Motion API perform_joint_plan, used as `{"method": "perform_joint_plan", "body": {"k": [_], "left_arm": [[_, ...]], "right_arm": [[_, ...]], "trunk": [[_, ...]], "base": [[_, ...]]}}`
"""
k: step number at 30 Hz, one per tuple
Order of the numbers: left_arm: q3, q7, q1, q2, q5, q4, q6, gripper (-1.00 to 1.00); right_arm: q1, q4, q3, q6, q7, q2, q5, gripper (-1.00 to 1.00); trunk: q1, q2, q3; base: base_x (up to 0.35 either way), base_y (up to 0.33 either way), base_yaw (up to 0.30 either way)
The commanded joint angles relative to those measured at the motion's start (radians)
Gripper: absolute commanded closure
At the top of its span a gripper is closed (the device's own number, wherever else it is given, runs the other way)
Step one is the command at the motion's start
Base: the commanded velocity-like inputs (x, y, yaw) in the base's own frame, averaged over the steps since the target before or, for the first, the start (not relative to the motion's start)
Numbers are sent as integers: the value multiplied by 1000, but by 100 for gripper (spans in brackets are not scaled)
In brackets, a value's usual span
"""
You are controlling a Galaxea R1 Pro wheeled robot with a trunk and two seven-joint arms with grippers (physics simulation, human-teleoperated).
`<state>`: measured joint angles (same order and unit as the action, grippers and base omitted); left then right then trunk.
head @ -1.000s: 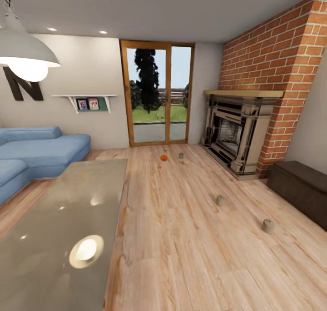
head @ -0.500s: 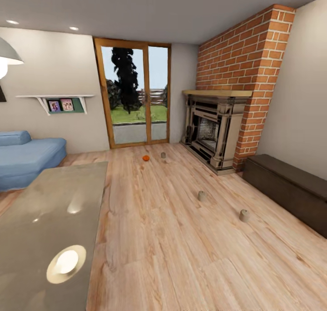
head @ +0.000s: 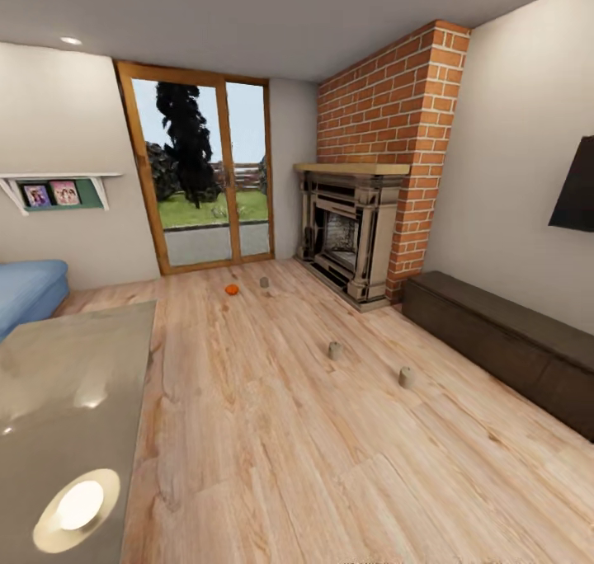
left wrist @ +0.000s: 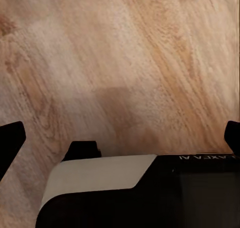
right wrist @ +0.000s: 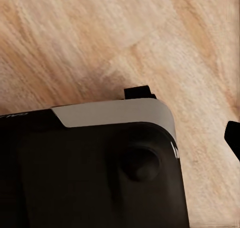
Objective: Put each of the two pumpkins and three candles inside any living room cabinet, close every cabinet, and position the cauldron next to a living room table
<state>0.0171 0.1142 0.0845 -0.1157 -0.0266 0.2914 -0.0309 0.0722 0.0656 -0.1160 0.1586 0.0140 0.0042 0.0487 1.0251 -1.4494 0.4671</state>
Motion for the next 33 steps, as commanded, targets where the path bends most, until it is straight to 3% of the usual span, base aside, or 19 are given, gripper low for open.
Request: {"method": "perform_joint_plan", "body": {"k": [1, 5, 9, 21, 33], "left_arm": [[2, 5, 18, 0, -1, -3, -3, -100], [1, 6, 78, 1, 1, -3, 8, -100], [-1, 6, 96, 5, 6, -9, 0, -100], [-10, 5, 100, 12, 16, -13, -54, -100], [-15, 5, 100, 13, 19, -16, -87, -100]], "right_arm": [[1, -1, -6, 4, 1, 0, 6, -100], [0, 1, -37, 5, 1, -4, 30, -100], [0, 2, -48, 13, 1, -5, 42, -100], [0, 2, -51, 19, 1, -5, 45, -100], [4, 20, -50, -12, -9, 7, 46, -100]], "trunk": [[0, -1, 1], [0, -1, 1], [0, -1, 1], [0, -1, 7], [0, -1, 14]], "base": [[0, 0, -289], [0, 0, -289], [0, 0, -289], [0, 0, -274], [0, 0, -129]]}}
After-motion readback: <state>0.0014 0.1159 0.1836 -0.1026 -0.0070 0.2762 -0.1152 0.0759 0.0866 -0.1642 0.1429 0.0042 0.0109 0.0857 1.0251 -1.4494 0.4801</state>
